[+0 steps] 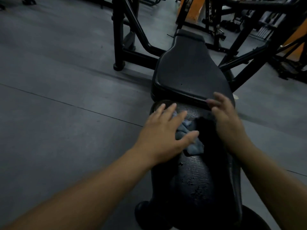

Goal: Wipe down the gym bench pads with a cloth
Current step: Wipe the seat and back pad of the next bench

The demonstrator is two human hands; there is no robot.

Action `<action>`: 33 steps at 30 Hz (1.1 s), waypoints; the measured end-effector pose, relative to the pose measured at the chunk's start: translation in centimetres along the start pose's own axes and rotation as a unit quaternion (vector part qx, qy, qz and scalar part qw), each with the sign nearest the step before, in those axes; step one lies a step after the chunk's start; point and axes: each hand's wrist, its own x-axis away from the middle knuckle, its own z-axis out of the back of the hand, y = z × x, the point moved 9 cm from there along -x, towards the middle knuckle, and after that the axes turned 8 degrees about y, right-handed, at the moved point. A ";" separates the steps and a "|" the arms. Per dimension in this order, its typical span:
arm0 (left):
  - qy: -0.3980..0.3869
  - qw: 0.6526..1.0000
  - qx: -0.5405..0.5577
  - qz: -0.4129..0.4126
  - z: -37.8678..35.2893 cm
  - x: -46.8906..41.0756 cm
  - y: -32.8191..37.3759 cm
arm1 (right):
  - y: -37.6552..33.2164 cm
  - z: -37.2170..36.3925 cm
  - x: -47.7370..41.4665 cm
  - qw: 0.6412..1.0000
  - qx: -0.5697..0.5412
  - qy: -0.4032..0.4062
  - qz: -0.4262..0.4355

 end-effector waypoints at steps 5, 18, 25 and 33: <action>0.018 0.999 -0.037 -0.037 -1.2 3.8 3.8 | 3.2 -0.6 2.9 0.953 0.281 -0.087 0.076; -0.006 0.995 -0.073 -0.062 -1.5 4.1 4.9 | 2.5 -0.1 4.0 0.958 0.260 -0.050 0.107; 0.001 0.993 -0.051 0.105 -0.3 7.2 3.3 | 2.3 0.3 4.3 0.962 0.243 -0.034 0.119; -0.001 0.983 -0.084 0.162 -1.7 2.6 2.4 | 2.3 0.6 4.0 0.971 0.203 -0.010 0.127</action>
